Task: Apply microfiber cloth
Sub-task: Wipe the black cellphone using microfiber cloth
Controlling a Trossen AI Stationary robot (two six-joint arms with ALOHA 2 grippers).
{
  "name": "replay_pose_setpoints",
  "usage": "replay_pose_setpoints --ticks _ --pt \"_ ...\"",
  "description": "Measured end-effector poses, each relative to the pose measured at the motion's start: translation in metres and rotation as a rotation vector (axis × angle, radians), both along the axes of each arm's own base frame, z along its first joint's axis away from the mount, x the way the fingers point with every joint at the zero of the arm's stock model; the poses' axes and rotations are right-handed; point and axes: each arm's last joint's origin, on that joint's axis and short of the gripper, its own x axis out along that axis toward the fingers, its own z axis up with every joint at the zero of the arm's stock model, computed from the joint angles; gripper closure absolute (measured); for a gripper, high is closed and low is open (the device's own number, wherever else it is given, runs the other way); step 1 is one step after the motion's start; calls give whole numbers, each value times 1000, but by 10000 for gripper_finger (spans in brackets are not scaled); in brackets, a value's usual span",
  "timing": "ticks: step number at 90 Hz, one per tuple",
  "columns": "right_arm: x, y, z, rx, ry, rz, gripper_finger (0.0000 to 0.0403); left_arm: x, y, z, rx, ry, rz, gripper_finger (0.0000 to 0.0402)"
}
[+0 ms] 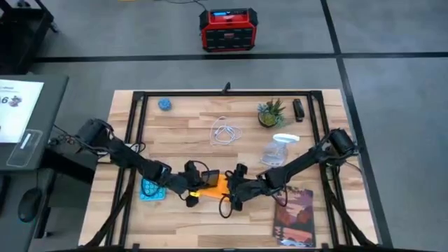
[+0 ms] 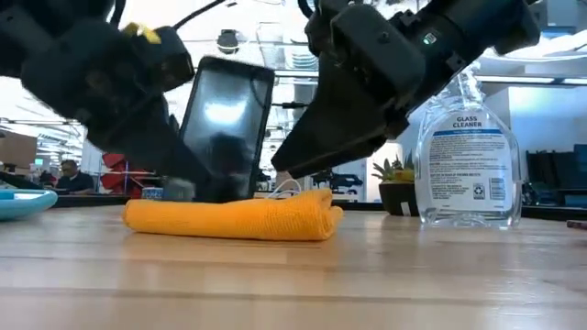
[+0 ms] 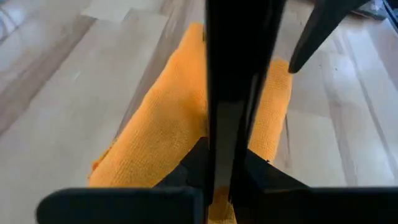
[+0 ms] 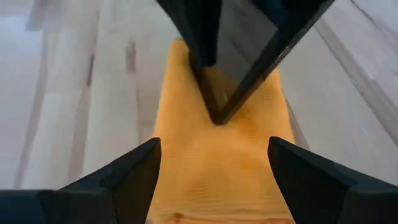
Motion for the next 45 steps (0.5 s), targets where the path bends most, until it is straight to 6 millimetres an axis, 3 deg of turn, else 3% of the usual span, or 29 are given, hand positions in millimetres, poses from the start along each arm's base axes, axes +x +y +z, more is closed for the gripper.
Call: replay_pose_setpoints --ticks 29,45 --pt "0 1 1 1 -8 2 121 -1 1 11 2 -32 -20 386" --pt "1 1 1 5 -18 3 121 -1 0 1 3 -2 -8 386"
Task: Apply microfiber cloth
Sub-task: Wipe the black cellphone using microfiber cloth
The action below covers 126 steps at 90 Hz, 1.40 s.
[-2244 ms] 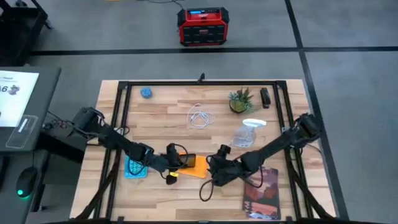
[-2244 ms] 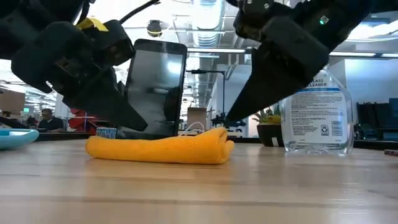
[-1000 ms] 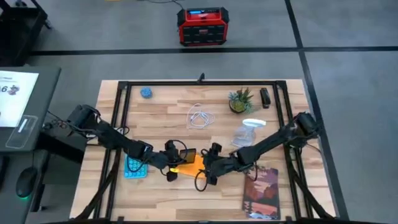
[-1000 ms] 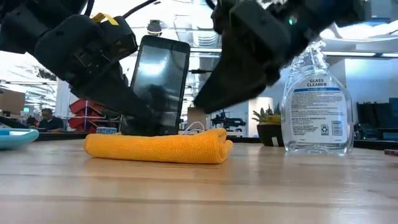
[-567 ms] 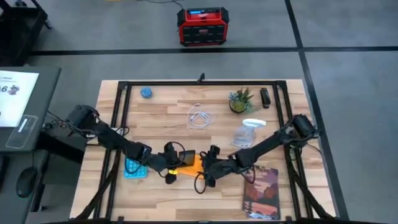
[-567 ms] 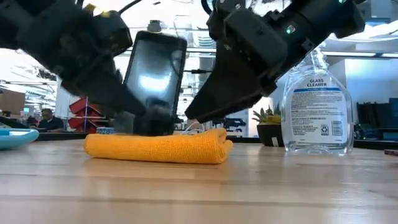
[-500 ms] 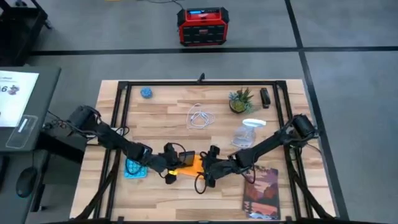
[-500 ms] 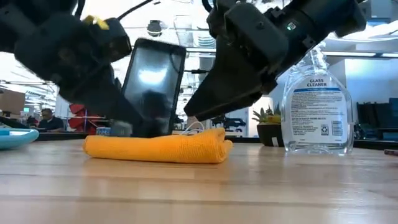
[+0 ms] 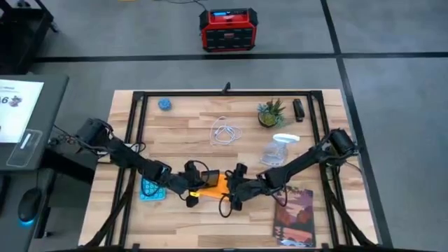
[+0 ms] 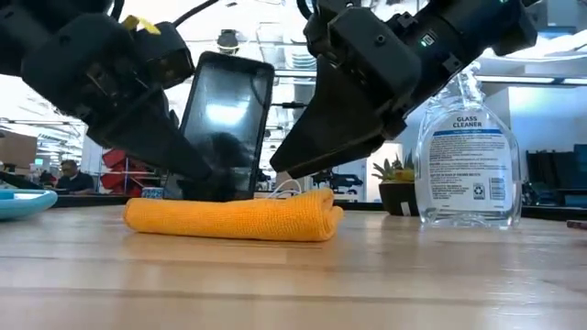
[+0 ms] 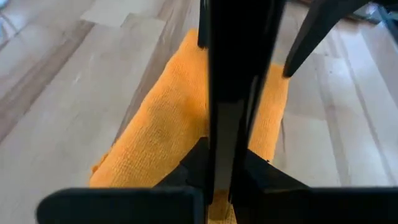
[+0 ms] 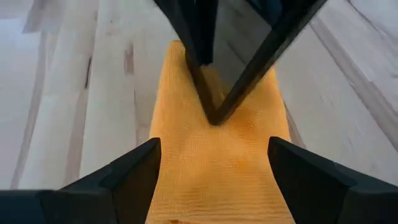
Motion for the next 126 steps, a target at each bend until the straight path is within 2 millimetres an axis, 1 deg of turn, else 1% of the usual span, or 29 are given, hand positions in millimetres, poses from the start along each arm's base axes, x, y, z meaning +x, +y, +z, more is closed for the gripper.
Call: replay_pose_setpoints --ticks 11,30,45,59,66,84,100,117,126 --pt "0 0 0 2 -5 1 121 2 -1 -5 -31 -5 33 386" --pt "0 0 0 -39 7 49 121 2 -5 3 -68 -57 21 386" --pt "2 -3 0 -48 22 104 121 0 -7 4 -77 -69 70 386" --pt "5 -8 -1 28 49 203 121 -1 -8 4 -82 -81 106 386" --pt "6 -11 -1 63 53 202 121 -1 -8 3 -103 -70 92 386" --pt "8 -14 0 67 41 189 121 1 -4 2 -196 -27 56 382" --pt "9 -16 1 71 26 180 121 1 -4 2 -174 -25 44 381" --pt "11 -19 2 75 12 172 121 1 -4 2 -92 -40 54 381" --pt "12 -20 3 92 1 158 121 1 -3 2 -65 -47 63 388"
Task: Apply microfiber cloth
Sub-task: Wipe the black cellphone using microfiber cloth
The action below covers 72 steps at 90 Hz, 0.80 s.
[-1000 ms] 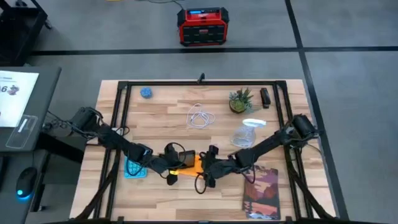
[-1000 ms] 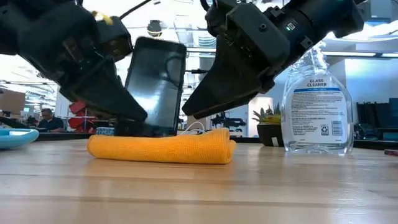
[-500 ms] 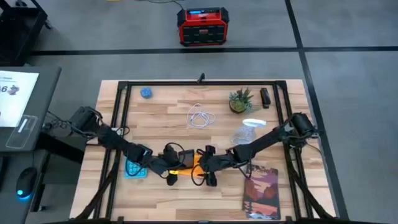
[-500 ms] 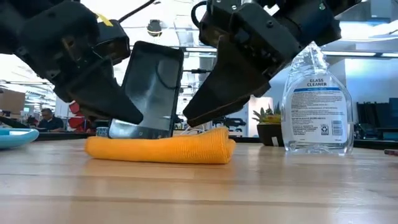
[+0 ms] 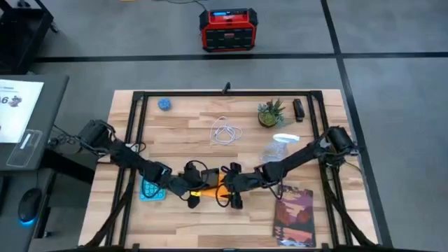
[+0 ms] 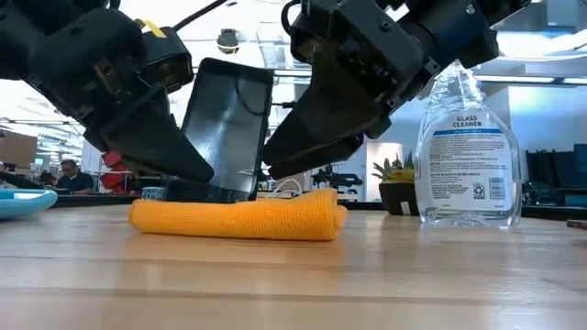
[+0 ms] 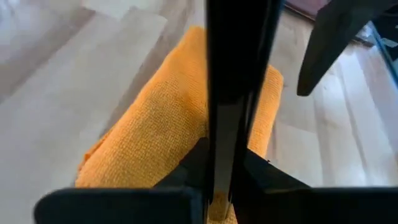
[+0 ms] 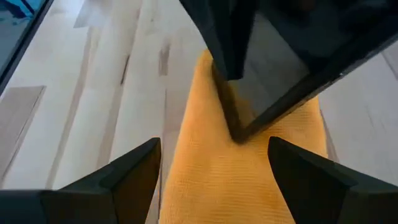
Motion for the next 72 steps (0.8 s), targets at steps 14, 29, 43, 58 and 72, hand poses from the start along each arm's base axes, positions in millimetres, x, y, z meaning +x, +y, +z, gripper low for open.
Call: replay_pose_setpoints --ticks 14,29,43,58,72 --pt "3 -1 4 38 -43 -19 121 0 1 0 39 -6 17 393" --pt "3 0 5 40 -51 -17 121 2 -2 4 75 -16 6 395" --pt "3 1 5 55 -48 -23 121 7 -9 13 136 -47 -8 396" --pt "-2 8 1 51 1 -16 121 11 -10 18 184 -58 -24 396" --pt "-8 12 -3 27 46 -42 121 10 -9 17 186 -44 -25 395"
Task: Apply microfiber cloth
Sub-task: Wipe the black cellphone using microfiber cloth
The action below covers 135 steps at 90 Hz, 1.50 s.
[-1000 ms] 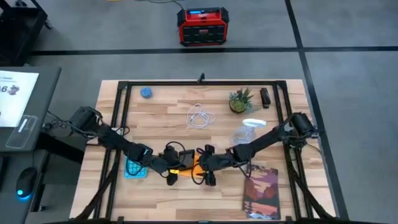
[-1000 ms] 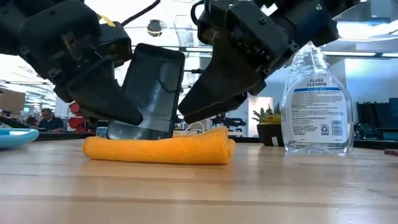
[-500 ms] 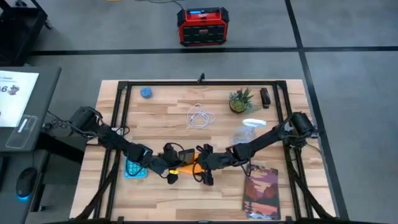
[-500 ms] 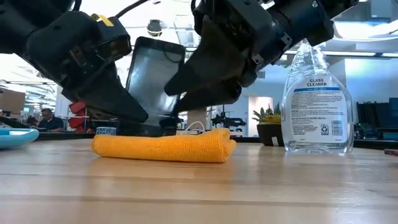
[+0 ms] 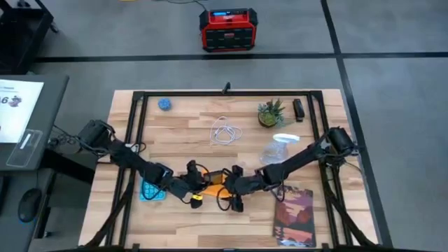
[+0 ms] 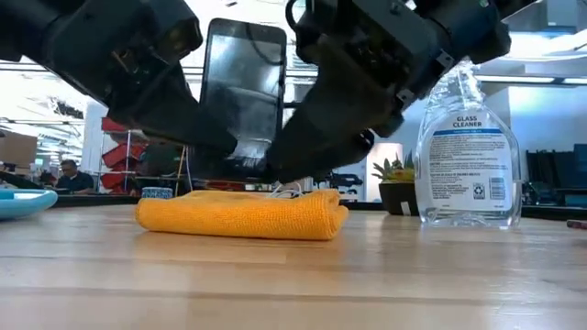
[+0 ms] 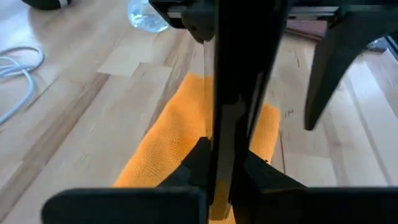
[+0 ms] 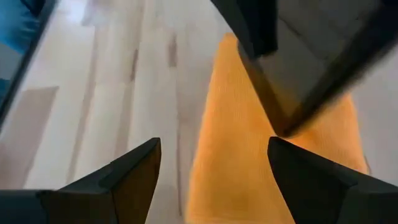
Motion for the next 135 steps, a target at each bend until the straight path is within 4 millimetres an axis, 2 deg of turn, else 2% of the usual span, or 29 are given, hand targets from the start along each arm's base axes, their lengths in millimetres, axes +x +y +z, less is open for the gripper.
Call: replay_pose_setpoints --ticks 26,53,69,80,91,101,114,123,135 --pt "1 -4 -2 -8 8 -17 121 -3 1 3 5 6 22 395" --pt "17 -19 -35 -3 -18 -66 121 -14 8 9 5 55 107 395" --pt "21 -20 -42 2 -36 -74 121 -17 10 6 7 81 134 395" --pt "18 -19 -35 -4 -26 -69 121 -17 10 8 -4 72 142 395" --pt "14 -21 -20 1 -20 -85 121 -21 12 20 -2 26 144 395" --pt "12 -21 -8 -16 -40 -135 121 -31 18 28 -4 -15 167 395" --pt "14 -18 -6 -54 -98 -145 121 -50 24 29 -48 -77 206 395" --pt "18 -19 -15 -54 -105 -148 121 -62 26 26 -100 -123 216 395" --pt "20 -26 -45 -93 -36 -156 121 -71 29 23 -130 -154 225 390"
